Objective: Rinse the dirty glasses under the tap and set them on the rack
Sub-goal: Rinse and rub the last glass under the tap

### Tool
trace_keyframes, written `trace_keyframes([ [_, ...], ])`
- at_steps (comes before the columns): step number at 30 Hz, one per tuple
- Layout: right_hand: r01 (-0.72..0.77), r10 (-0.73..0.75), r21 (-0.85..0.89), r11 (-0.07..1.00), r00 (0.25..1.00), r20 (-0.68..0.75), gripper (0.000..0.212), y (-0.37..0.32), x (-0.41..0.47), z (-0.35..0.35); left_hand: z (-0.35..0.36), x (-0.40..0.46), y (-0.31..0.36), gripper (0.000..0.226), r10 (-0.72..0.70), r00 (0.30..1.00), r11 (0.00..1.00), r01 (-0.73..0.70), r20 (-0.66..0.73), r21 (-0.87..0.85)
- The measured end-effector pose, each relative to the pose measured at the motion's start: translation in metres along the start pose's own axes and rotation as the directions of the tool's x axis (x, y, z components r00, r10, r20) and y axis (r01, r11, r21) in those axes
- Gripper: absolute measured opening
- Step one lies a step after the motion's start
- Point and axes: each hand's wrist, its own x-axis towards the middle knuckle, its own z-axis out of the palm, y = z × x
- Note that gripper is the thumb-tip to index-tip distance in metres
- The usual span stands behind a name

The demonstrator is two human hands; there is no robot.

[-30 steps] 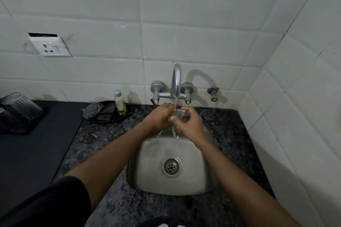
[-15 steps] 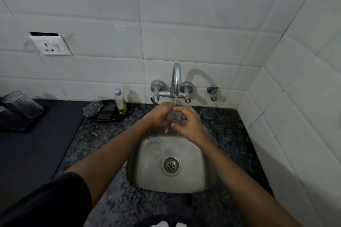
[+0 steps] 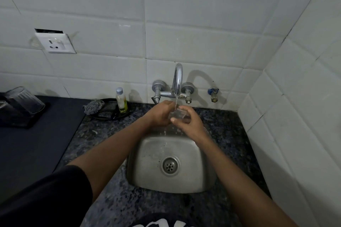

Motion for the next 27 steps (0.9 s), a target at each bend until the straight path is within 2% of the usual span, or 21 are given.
trace_keyframes([
  [2,-0.225,0.224,0.184,0.957,0.974,0.028,0.052,-0.008,0.001,0.000,0.007,-0.002,-0.002,0.034,0.037,0.999,0.999,-0.036,-0.034,0.007],
  [3,-0.270,0.270,0.187,0.945,0.963,0.023,0.051,-0.010,0.002,0.000,0.010,-0.002,-0.002,0.034,0.045,0.998,0.999,-0.046,-0.052,-0.006],
  [4,-0.262,0.266,0.159,0.952,0.964,-0.004,0.050,-0.011,0.004,0.000,0.013,-0.002,-0.003,0.035,0.027,0.998,0.999,-0.029,-0.052,-0.025],
  [6,-0.165,0.168,0.035,0.986,0.983,-0.080,0.050,-0.010,0.003,0.000,0.018,-0.003,-0.005,0.043,-0.074,0.997,0.993,0.070,-0.039,-0.097],
  [8,-0.058,0.047,-0.111,0.992,0.994,-0.103,0.053,-0.010,0.000,-0.001,0.024,-0.006,-0.011,0.054,-0.287,0.957,0.936,0.273,-0.035,-0.221],
  [9,-0.018,0.001,-0.176,0.984,0.995,-0.096,0.054,-0.012,-0.001,-0.002,0.026,-0.009,-0.011,0.054,-0.399,0.917,0.860,0.379,0.013,-0.342],
  [10,0.011,-0.030,-0.217,0.976,0.996,-0.087,0.056,-0.011,-0.002,-0.002,0.027,-0.013,-0.007,0.048,-0.480,0.871,0.726,0.462,0.106,-0.510],
  [12,0.043,-0.065,-0.285,0.958,0.995,-0.070,0.060,-0.012,-0.003,-0.003,0.025,-0.022,0.004,0.035,-0.541,0.777,0.278,0.527,0.322,-0.803],
  [13,0.054,-0.077,-0.312,0.949,0.995,-0.062,0.062,-0.010,-0.003,-0.004,0.021,-0.025,0.008,0.038,-0.535,0.737,0.045,0.512,0.412,-0.858],
  [14,0.068,-0.091,-0.335,0.940,0.994,-0.053,0.063,-0.008,-0.002,-0.004,0.021,-0.028,0.008,0.045,-0.517,0.713,-0.122,0.486,0.474,-0.865],
  [15,0.074,-0.095,-0.356,0.932,0.995,-0.040,0.064,-0.008,-0.002,-0.004,0.021,-0.030,0.007,0.048,-0.493,0.706,-0.252,0.444,0.509,-0.860],
  [17,0.081,-0.096,-0.404,0.911,0.995,-0.018,0.063,-0.012,-0.003,-0.004,0.020,-0.029,0.009,0.041,-0.475,0.685,-0.393,0.396,0.552,-0.830],
  [19,0.109,-0.112,-0.467,0.878,0.993,0.023,0.062,-0.013,-0.001,-0.003,0.021,-0.025,0.015,0.039,-0.471,0.657,-0.427,0.413,0.588,-0.804],
  [22,0.155,-0.135,-0.519,0.840,0.988,0.076,0.066,-0.016,-0.001,0.001,0.028,-0.014,0.019,0.048,-0.444,0.674,-0.391,0.447,0.591,-0.804],
  [27,0.329,-0.263,-0.590,0.738,0.944,0.198,0.079,-0.011,-0.006,0.001,0.032,-0.002,0.018,0.031,-0.460,0.650,-0.457,0.412,0.605,-0.789],
])
